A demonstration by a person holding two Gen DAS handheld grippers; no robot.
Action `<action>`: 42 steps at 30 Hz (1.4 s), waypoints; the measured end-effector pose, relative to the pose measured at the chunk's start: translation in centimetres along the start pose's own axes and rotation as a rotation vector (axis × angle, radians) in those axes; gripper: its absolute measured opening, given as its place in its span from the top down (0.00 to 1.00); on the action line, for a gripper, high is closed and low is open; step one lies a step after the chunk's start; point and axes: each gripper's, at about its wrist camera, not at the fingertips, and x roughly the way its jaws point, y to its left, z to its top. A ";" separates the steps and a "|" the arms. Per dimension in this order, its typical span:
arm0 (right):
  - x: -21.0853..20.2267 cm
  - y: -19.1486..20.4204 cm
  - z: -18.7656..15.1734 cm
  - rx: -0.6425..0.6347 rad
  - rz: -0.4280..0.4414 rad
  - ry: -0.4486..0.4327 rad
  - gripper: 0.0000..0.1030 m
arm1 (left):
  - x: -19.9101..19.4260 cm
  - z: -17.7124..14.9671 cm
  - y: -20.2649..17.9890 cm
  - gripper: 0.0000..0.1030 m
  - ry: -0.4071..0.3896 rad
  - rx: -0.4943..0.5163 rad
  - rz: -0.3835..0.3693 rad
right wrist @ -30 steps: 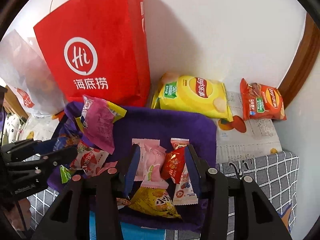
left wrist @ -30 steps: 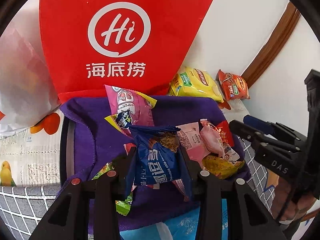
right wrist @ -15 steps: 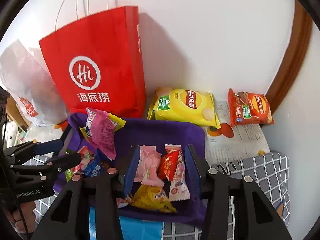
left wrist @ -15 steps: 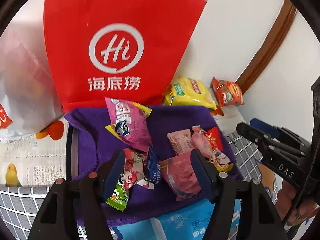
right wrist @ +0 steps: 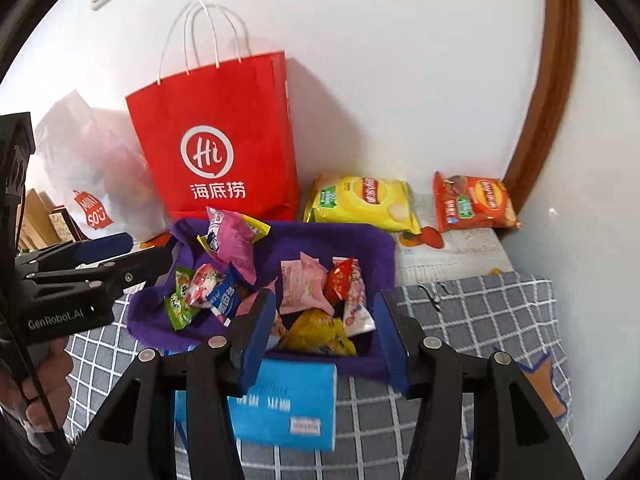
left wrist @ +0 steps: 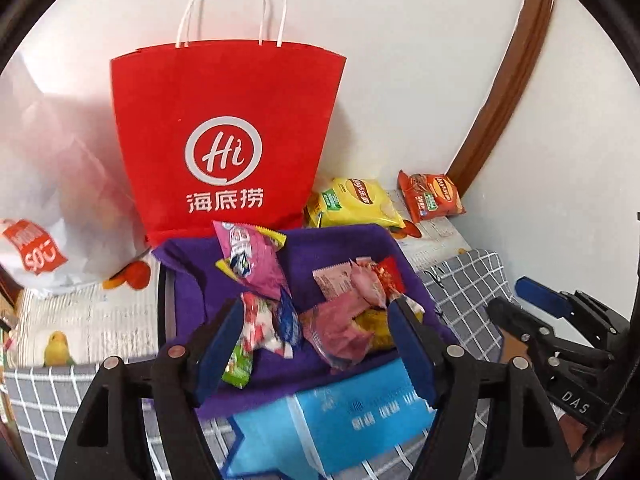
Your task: Organize snacks
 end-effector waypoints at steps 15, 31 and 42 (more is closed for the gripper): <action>-7.0 -0.7 -5.0 0.053 -0.003 -0.020 0.37 | -8.8 -6.2 -1.7 0.19 -0.092 -0.028 0.052; -11.6 0.2 -8.9 0.035 -0.037 -0.088 0.08 | -14.1 -10.8 -3.3 0.11 -0.162 -0.053 0.135; -13.6 0.1 -9.8 0.047 -0.033 -0.109 0.06 | -15.4 -12.0 -5.1 0.09 -0.177 -0.030 0.168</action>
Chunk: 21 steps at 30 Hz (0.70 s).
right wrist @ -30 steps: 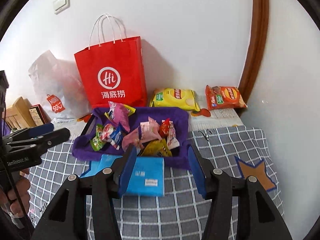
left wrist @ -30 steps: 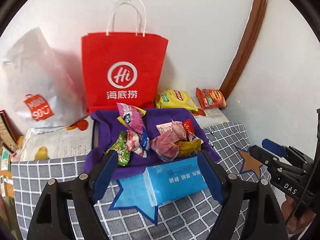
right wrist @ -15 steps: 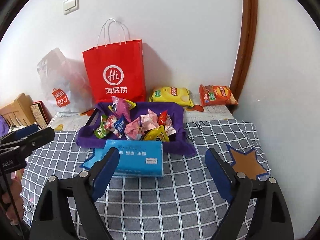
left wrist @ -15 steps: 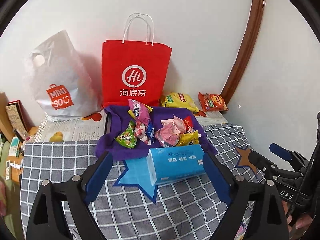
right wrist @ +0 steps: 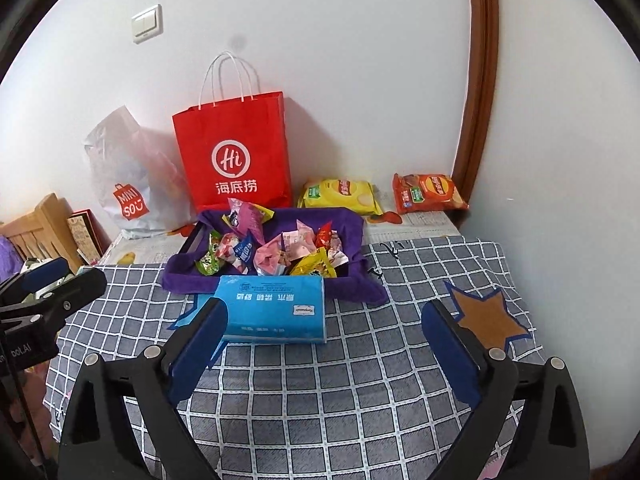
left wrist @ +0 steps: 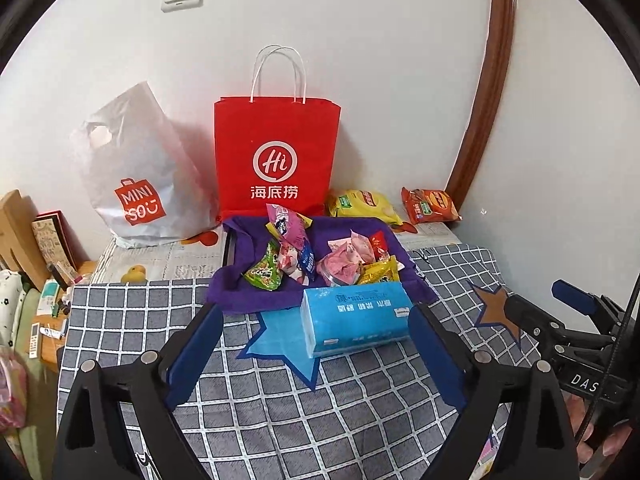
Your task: Organize snacks
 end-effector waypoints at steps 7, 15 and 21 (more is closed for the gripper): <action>-0.5 -0.2 -0.1 0.009 0.005 -0.006 0.06 | -0.4 -0.2 -0.5 0.09 0.000 0.006 -0.002; -1.2 -0.4 -0.1 0.009 0.015 -0.019 0.06 | -0.5 -0.2 -0.6 0.09 -0.003 0.006 0.000; -1.3 -0.3 -0.1 0.008 0.016 -0.021 0.06 | -0.9 -0.1 -0.6 0.09 -0.007 0.005 0.001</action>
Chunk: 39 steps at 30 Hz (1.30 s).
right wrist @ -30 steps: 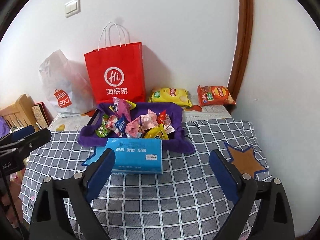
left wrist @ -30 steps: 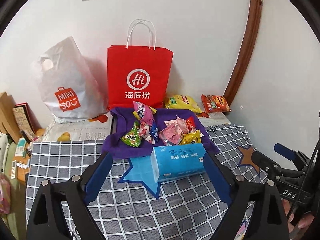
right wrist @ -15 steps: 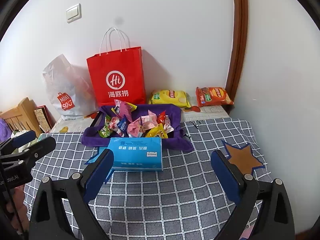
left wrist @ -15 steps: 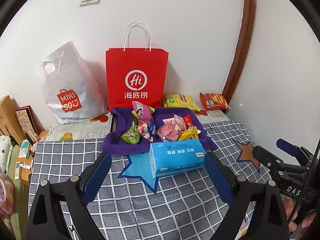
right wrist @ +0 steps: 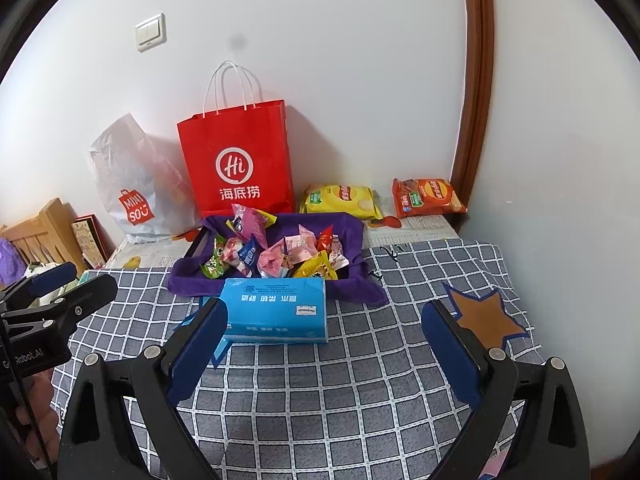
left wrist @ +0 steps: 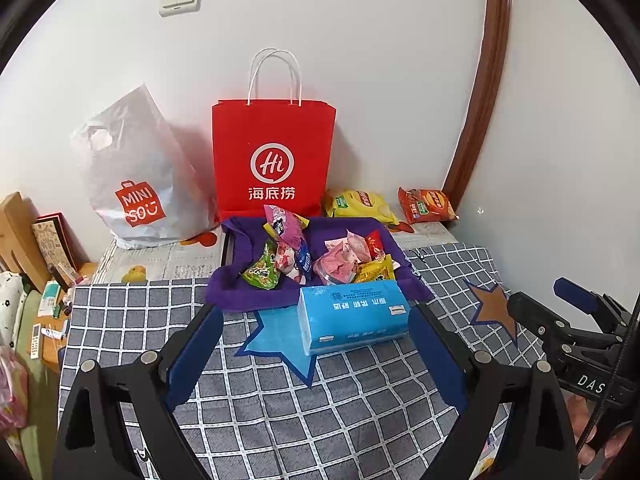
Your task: Organize snacks
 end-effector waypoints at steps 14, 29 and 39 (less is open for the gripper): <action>-0.4 -0.1 0.0 0.001 0.001 -0.006 0.06 | -0.3 0.1 -0.2 0.09 -0.006 0.004 0.000; -0.7 0.0 0.1 0.002 0.007 -0.012 0.06 | -0.5 0.0 -0.4 0.09 -0.004 0.007 0.001; -0.8 -0.1 0.1 0.000 0.008 -0.014 0.06 | -0.4 -0.1 -0.6 0.09 -0.001 0.007 0.001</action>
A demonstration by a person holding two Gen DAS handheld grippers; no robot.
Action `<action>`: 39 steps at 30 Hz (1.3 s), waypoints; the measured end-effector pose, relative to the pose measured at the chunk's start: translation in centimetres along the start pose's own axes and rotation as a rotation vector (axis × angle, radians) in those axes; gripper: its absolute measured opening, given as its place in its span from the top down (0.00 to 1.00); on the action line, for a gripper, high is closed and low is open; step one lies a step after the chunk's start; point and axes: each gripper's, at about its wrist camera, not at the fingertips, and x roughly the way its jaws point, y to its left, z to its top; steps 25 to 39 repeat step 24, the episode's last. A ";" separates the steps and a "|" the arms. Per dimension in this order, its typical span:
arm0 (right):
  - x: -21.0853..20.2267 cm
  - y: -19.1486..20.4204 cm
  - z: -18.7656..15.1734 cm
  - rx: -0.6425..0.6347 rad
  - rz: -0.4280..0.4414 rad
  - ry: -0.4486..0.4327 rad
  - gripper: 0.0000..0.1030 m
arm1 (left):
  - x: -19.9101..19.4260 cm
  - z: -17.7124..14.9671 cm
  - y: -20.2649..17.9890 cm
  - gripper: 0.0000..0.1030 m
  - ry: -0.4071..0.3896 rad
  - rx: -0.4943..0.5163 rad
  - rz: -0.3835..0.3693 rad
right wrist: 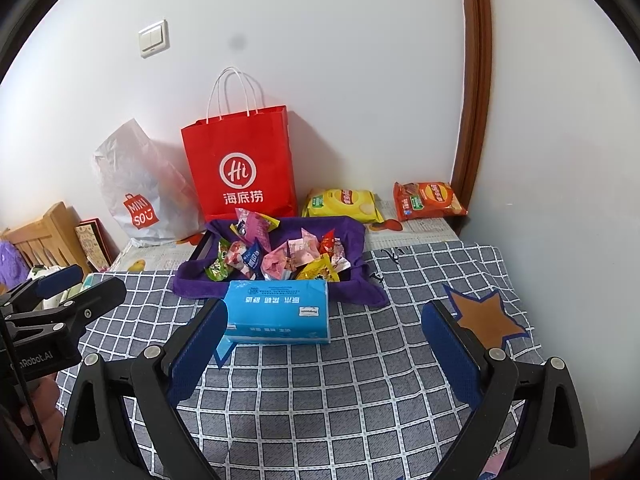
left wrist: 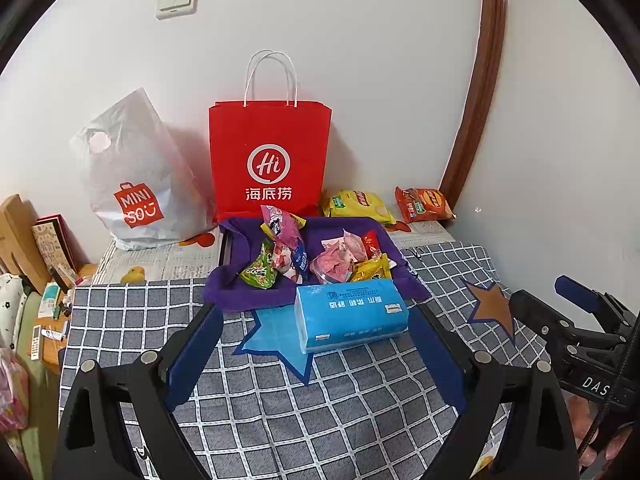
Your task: Organize snacks
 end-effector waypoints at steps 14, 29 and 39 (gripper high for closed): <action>-0.1 0.1 0.0 0.001 0.002 -0.002 0.06 | 0.0 0.0 0.1 0.09 0.000 0.000 -0.001; -0.2 0.2 0.0 0.002 0.007 -0.002 0.06 | 0.2 0.1 0.2 0.09 -0.001 -0.008 0.009; -0.2 0.2 0.0 0.002 0.007 -0.002 0.06 | 0.2 0.1 0.2 0.09 -0.001 -0.008 0.009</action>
